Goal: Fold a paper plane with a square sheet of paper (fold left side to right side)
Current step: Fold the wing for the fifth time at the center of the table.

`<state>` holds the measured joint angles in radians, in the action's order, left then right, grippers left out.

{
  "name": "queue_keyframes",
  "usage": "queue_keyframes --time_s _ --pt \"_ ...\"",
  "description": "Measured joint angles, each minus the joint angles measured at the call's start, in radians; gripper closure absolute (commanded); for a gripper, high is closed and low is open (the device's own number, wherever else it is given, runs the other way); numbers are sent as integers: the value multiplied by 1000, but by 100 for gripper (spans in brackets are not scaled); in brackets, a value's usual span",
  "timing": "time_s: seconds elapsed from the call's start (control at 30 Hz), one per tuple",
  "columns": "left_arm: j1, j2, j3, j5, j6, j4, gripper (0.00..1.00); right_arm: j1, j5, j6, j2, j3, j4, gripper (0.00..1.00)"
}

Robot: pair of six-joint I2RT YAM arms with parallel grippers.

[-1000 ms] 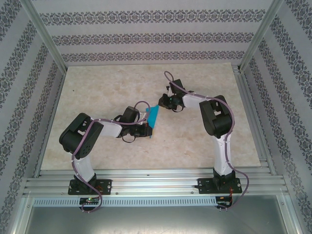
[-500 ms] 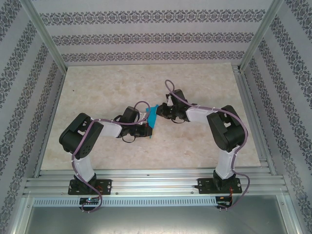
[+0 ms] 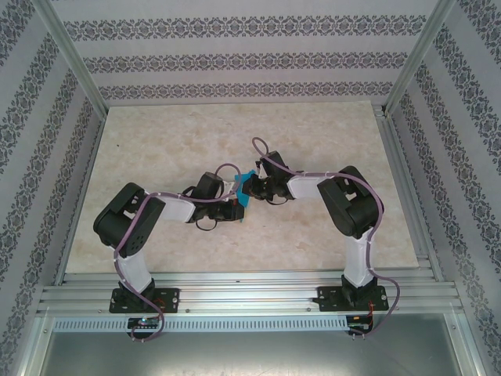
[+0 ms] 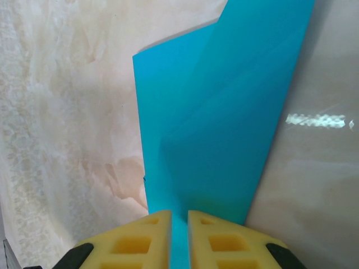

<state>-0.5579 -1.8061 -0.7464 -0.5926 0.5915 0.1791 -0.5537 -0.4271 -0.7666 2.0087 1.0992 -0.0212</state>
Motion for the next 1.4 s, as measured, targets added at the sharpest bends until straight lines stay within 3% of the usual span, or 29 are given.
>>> queue_keyframes --time_s 0.27,0.6,0.93,1.17,1.4 --pt "-4 45 61 0 -15 21 95 0 -1 2 13 35 55 84" --pt "-64 84 63 21 -72 -79 95 0 -1 10 19 51 77 84" --pt "-45 228 47 -14 -69 -307 97 0 -2 9 19 51 76 84" --pt "-18 117 -161 -49 -68 -306 98 0 -5 9 19 51 75 84" --pt "-18 -27 -188 -14 -69 -303 98 0 -5 5 19 51 61 84"
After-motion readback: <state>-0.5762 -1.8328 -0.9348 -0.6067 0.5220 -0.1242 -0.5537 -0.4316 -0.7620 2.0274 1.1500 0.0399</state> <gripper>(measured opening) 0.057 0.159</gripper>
